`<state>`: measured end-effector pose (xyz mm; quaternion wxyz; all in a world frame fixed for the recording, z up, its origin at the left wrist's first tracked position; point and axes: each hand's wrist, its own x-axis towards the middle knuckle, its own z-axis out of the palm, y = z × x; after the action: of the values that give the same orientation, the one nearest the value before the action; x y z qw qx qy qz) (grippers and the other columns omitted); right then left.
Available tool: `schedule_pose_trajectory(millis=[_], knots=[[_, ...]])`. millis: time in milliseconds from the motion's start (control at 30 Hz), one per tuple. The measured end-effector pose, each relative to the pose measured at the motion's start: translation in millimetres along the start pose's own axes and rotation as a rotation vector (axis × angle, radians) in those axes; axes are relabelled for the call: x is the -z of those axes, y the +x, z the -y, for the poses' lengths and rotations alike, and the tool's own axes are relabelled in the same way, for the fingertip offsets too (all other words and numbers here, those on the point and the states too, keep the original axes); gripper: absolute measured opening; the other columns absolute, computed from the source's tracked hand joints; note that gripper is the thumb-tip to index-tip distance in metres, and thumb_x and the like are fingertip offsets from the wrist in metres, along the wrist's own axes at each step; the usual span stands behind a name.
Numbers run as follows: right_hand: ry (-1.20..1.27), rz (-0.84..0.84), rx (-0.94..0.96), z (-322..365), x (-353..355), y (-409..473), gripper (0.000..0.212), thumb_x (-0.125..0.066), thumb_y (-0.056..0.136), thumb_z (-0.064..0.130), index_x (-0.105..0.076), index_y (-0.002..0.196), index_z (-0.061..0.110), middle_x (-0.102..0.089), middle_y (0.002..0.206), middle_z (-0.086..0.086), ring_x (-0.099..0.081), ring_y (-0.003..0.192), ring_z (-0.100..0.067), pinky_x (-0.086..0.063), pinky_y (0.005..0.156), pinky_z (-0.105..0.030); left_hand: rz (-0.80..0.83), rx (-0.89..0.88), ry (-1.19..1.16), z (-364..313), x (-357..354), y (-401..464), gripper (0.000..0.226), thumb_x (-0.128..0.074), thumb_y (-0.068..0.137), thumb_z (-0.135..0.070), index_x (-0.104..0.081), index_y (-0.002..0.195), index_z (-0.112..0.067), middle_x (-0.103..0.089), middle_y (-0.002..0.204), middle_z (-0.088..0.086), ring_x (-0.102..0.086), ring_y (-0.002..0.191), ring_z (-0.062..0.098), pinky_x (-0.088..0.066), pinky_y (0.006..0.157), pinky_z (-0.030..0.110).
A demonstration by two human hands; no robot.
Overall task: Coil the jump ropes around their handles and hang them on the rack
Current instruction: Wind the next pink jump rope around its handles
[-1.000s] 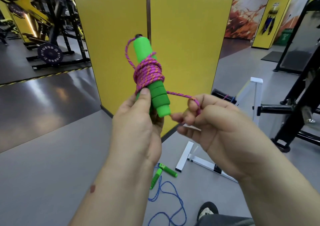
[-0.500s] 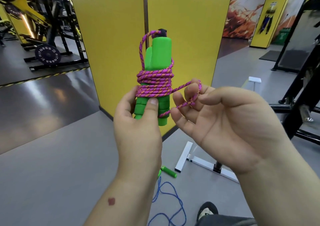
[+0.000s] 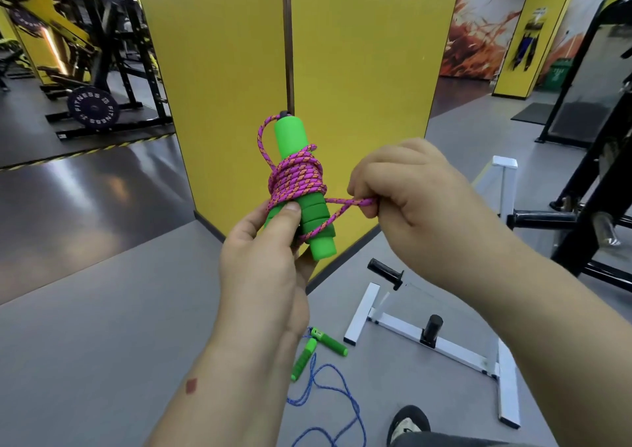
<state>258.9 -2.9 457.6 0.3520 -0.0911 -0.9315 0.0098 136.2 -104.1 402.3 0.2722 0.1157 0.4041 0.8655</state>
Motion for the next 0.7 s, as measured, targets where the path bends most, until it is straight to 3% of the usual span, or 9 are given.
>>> schedule_pose_trajectory(millis=[67,100,233,300,400,467,567,700], knots=[[0.157,-0.010,-0.145,-2,-4,-3,0.032,-0.045,0.081,-0.005,-0.058,0.076,0.024,-0.062,0.084,0.011,-0.050,0.085,-0.020,-0.042,0.071,-0.032,0.006,-0.012,-0.001,0,1,0,0.033,-0.063,0.099,-0.006,-0.061,0.131,-0.003,-0.072,0.090,0.012,-0.066,0.064,0.021,-0.054,0.052,0.030],[0.349,-0.002,-0.280,-2,-4,-4,0.032,-0.050,0.084,-0.005,-0.061,0.077,0.025,-0.064,0.084,0.010,-0.053,0.081,-0.018,-0.042,0.069,-0.029,0.011,-0.037,0.013,-1,2,0,0.035,-0.064,0.099,-0.007,-0.060,0.133,-0.004,-0.071,0.096,0.015,-0.066,0.067,0.022,-0.054,0.053,0.030],[1.452,0.012,-0.727,-1,1,-4,0.018,-0.058,0.078,-0.003,-0.063,0.084,0.013,-0.066,0.079,-0.002,-0.061,0.075,-0.018,-0.052,0.070,-0.029,0.074,-0.185,0.119,-2,4,-4,0.034,-0.065,0.098,-0.005,-0.062,0.131,-0.011,-0.072,0.100,0.011,-0.070,0.076,0.020,-0.060,0.067,0.040],[1.734,-0.028,-0.817,2,3,-3,0.018,-0.055,0.084,-0.005,-0.061,0.091,0.011,-0.065,0.080,-0.004,-0.064,0.077,-0.019,-0.055,0.070,-0.029,0.100,-0.222,0.153,-2,3,-7,0.033,-0.067,0.097,-0.005,-0.064,0.129,-0.014,-0.071,0.100,0.011,-0.071,0.076,0.019,-0.061,0.077,0.047],[1.828,-0.096,-0.934,7,5,-1,0.017,-0.049,0.094,-0.002,-0.059,0.092,0.012,-0.067,0.082,-0.003,-0.068,0.078,-0.019,-0.058,0.070,-0.027,0.113,-0.227,0.141,-4,2,-9,0.032,-0.066,0.097,-0.004,-0.065,0.127,-0.015,-0.072,0.099,0.009,-0.072,0.078,0.019,-0.061,0.080,0.050],[1.820,-0.132,-1.040,9,5,-1,0.013,-0.055,0.094,0.002,-0.062,0.091,0.012,-0.070,0.082,-0.003,-0.070,0.078,-0.019,-0.058,0.070,-0.027,0.126,-0.223,0.123,-7,2,-9,0.032,-0.064,0.097,-0.002,-0.064,0.128,-0.012,-0.074,0.096,0.007,-0.071,0.077,0.018,-0.061,0.071,0.043],[1.595,-0.111,-1.075,8,5,-2,0.008,-0.066,0.087,0.005,-0.068,0.090,0.012,-0.073,0.081,-0.004,-0.069,0.068,-0.014,-0.054,0.061,-0.021,0.124,-0.210,0.091,-11,3,-10,0.035,-0.062,0.097,0.000,-0.063,0.131,-0.010,-0.074,0.094,0.007,-0.070,0.072,0.017,-0.057,0.059,0.032],[1.301,-0.084,-1.016,12,6,-1,0.010,-0.074,0.082,0.004,-0.070,0.089,0.011,-0.069,0.072,-0.003,-0.066,0.060,-0.013,-0.044,0.049,-0.017,0.112,-0.238,0.132,-13,7,-9,0.035,-0.063,0.097,-0.002,-0.063,0.131,-0.012,-0.074,0.090,0.004,-0.070,0.069,0.017,-0.055,0.056,0.032]])
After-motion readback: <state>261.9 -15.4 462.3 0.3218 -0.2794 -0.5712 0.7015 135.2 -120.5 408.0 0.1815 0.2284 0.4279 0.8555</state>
